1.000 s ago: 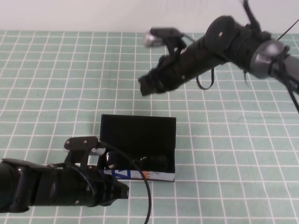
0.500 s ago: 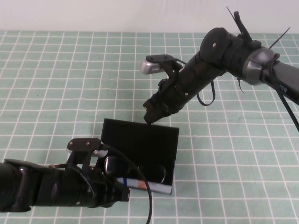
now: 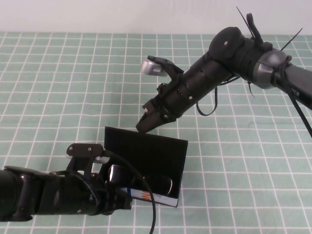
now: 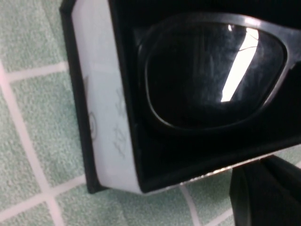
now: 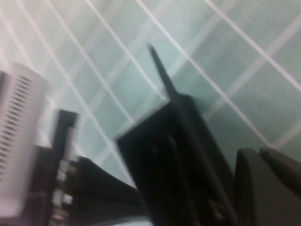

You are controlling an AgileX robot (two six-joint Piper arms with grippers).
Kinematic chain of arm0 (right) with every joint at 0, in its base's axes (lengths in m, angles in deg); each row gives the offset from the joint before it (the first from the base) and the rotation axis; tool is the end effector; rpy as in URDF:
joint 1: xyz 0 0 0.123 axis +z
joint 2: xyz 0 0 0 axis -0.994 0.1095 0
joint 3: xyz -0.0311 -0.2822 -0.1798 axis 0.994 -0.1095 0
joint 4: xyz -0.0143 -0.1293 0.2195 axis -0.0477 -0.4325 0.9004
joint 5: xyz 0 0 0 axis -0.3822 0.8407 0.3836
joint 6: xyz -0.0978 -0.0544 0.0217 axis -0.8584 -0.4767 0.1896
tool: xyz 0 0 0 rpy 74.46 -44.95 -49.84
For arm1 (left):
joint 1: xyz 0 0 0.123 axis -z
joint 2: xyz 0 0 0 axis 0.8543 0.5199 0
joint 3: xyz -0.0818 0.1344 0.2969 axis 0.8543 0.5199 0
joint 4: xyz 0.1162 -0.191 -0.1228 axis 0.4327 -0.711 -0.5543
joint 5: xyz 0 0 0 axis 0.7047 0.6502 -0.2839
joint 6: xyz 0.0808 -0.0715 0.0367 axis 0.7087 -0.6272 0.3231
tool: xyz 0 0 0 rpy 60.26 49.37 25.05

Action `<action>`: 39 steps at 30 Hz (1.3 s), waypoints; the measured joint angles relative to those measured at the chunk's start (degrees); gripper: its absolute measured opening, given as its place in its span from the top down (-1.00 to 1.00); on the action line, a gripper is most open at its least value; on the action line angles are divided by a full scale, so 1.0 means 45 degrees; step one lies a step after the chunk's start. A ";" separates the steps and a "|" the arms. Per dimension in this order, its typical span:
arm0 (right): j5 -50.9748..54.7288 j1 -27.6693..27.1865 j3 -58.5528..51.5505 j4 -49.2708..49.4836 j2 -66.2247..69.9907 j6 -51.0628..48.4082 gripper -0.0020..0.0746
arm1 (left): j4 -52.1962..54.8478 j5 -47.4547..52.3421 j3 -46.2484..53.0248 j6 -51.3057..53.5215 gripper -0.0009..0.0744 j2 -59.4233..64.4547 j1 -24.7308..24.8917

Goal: Return glasses to glasses case
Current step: Close the glasses case

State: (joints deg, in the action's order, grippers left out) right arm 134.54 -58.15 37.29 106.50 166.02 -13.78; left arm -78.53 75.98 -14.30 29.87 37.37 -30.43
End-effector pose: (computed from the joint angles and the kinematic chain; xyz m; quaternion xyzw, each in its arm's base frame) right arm 0.4250 0.2864 0.2472 -0.3685 0.8532 0.3574 0.0921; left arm 0.2241 -0.1663 0.1682 0.1633 0.9215 -0.2725 0.2233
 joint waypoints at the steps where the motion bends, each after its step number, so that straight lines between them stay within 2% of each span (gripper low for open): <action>1: 0.0000 0.0000 0.0000 0.0199 0.0000 0.0000 0.98 | 0.0000 0.0000 -0.0021 0.0021 0.98 0.0000 0.0000; 14: 0.0000 0.1414 -0.0943 -0.1008 0.0114 0.0813 0.98 | 0.0000 -0.0324 -0.0519 0.0213 0.98 0.0000 0.0000; 30: 0.0000 0.1459 -0.1039 -0.1835 0.0112 0.1027 0.98 | 0.0179 -0.0579 -0.0519 0.0912 0.98 -0.0064 0.0000; 35: 0.0029 0.1490 -0.0386 -0.3391 -0.1064 0.1129 0.98 | 0.1225 -0.0118 -0.0519 0.0990 0.98 -0.1754 0.0000; 39: -0.0433 0.1490 0.0075 -0.5054 -0.3163 0.2178 0.98 | 0.2150 0.0834 -0.0798 0.1066 0.98 -0.4278 0.0000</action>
State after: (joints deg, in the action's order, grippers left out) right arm 132.59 -51.45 37.63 83.76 151.79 -3.98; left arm -68.85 79.73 -17.89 34.67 18.12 -30.43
